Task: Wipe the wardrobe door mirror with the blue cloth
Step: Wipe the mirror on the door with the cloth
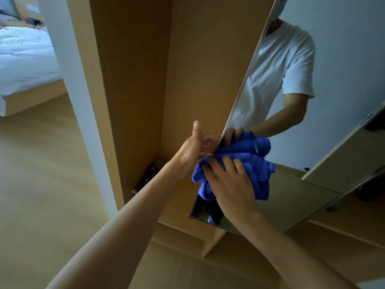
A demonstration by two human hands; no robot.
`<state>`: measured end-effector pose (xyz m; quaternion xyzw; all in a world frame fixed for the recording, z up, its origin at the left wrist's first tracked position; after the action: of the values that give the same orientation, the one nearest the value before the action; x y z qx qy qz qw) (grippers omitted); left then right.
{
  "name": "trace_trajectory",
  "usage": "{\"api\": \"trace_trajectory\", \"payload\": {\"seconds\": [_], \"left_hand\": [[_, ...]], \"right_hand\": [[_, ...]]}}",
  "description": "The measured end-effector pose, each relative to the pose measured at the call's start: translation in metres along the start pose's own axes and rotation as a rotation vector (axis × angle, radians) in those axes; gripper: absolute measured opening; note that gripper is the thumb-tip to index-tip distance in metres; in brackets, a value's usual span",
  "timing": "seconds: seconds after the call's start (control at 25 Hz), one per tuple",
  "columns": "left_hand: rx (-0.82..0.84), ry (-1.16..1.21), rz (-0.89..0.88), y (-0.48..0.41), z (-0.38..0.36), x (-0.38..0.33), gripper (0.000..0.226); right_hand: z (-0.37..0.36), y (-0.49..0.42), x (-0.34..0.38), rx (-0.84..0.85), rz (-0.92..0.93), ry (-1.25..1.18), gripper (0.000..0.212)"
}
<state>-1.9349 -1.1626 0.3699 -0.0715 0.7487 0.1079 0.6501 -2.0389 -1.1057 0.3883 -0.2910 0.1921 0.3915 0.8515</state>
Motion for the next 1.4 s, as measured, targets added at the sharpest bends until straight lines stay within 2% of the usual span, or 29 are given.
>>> {"api": "trace_trajectory", "payload": {"seconds": [0.16,0.32,0.44,0.56,0.68,0.88,1.12,1.28,1.4], "left_hand": [[0.005,0.002,-0.027,0.0,-0.003,0.005,0.081],[-0.002,0.023,-0.015,0.0,-0.001,0.019,0.076],[0.009,0.015,0.042,0.0,0.001,0.045,0.076],[0.013,-0.009,0.089,0.001,0.004,0.064,0.08],[-0.001,-0.029,0.1,0.001,0.006,0.077,0.075],[-0.03,0.012,0.141,-0.002,0.005,0.105,0.082],[-0.047,0.019,0.115,0.001,0.007,0.117,0.072],[-0.07,0.033,0.108,0.0,0.009,0.127,0.072],[-0.068,-0.001,0.174,0.002,0.009,0.148,0.079]], "right_hand": [[-0.052,0.017,0.036,0.236,0.027,-0.089,0.062],[-0.059,0.022,0.041,0.257,0.024,-0.14,0.063],[-0.043,0.02,0.024,0.169,-0.017,-0.147,0.068],[-0.009,0.019,0.0,-0.065,-0.09,-0.122,0.045],[-0.003,0.021,-0.007,-0.139,-0.113,-0.138,0.048],[-0.061,0.035,0.029,0.087,-0.04,-0.116,0.061],[-0.123,0.054,0.076,0.257,0.007,-0.124,0.046],[-0.134,0.054,0.077,0.306,-0.01,-0.201,0.044],[-0.114,0.052,0.061,0.206,-0.065,-0.252,0.045]]}}
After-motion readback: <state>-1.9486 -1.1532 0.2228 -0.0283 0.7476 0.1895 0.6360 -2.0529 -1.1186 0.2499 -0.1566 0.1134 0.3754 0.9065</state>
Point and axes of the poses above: each hand's wrist, its own y-axis away from the middle knuckle, its own z-axis out of the back of the hand, x = y × z, the point moved 10 cm from there along -y, towards the middle knuckle, and after that the axes turned 5 degrees about y, right-handed, at the moved point
